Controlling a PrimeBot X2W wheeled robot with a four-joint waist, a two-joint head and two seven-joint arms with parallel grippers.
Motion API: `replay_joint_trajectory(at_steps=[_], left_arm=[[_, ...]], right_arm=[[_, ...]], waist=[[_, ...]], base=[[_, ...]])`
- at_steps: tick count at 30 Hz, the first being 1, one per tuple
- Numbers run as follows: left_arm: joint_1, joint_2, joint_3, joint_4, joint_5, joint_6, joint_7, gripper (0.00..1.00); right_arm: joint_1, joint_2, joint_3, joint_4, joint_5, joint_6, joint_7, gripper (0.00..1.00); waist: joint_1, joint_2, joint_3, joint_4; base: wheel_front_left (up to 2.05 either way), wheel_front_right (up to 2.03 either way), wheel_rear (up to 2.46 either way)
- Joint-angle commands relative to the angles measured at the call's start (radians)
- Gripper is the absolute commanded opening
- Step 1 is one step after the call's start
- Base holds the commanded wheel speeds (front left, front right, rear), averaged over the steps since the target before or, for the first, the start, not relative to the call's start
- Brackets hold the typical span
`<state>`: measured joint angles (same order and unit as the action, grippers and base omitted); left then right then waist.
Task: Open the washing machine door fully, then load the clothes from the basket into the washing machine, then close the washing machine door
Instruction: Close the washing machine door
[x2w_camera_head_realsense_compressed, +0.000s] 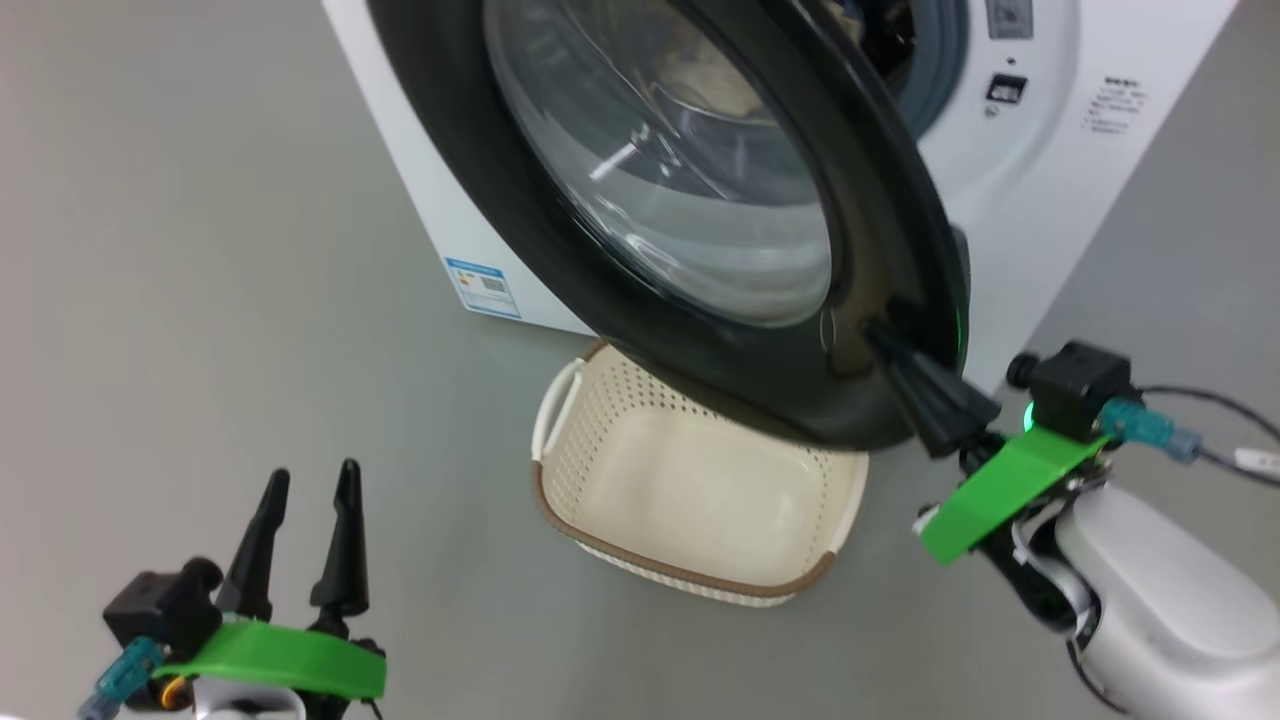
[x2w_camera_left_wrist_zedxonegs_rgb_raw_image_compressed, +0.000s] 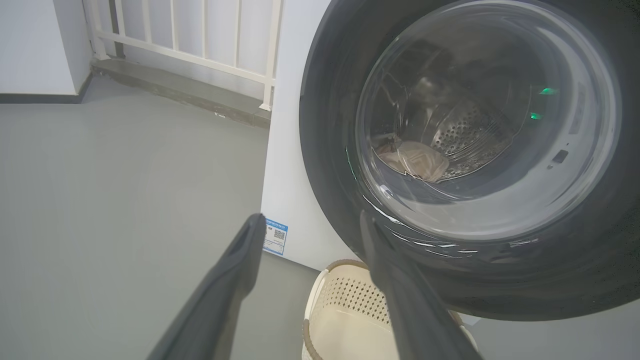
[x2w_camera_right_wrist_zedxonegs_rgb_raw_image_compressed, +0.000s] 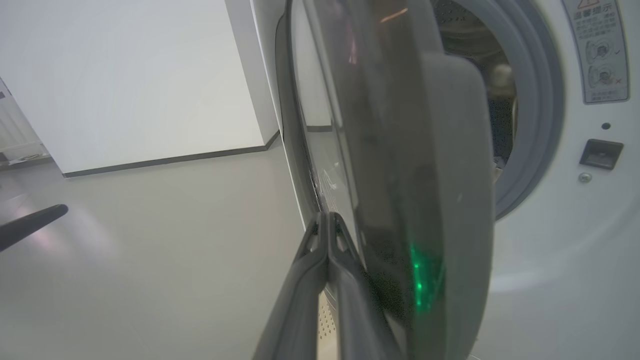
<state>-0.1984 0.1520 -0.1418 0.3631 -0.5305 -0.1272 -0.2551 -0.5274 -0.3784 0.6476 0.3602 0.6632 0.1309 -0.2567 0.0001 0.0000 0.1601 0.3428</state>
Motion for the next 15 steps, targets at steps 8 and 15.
replay_joint_trajectory(at_steps=[8, 15], left_arm=[[-0.095, 0.03, -0.006, -0.04, -0.018, -0.003, -0.007, 1.0], [-0.14, 0.032, -0.021, -0.054, -0.026, -0.003, -0.007, 1.0]], right_arm=[[-0.121, -0.013, -0.038, 0.02, 0.013, 0.0, -0.005, 0.0], [-0.23, -0.02, -0.053, 0.051, 0.018, 0.0, -0.005, 0.0]], waist=[[-0.0001, 0.0, 0.108, -0.087], [-0.0001, 0.0, 0.188, -0.115]], base=[[0.0, 0.0, 0.0], [0.0, 0.0, 0.0]])
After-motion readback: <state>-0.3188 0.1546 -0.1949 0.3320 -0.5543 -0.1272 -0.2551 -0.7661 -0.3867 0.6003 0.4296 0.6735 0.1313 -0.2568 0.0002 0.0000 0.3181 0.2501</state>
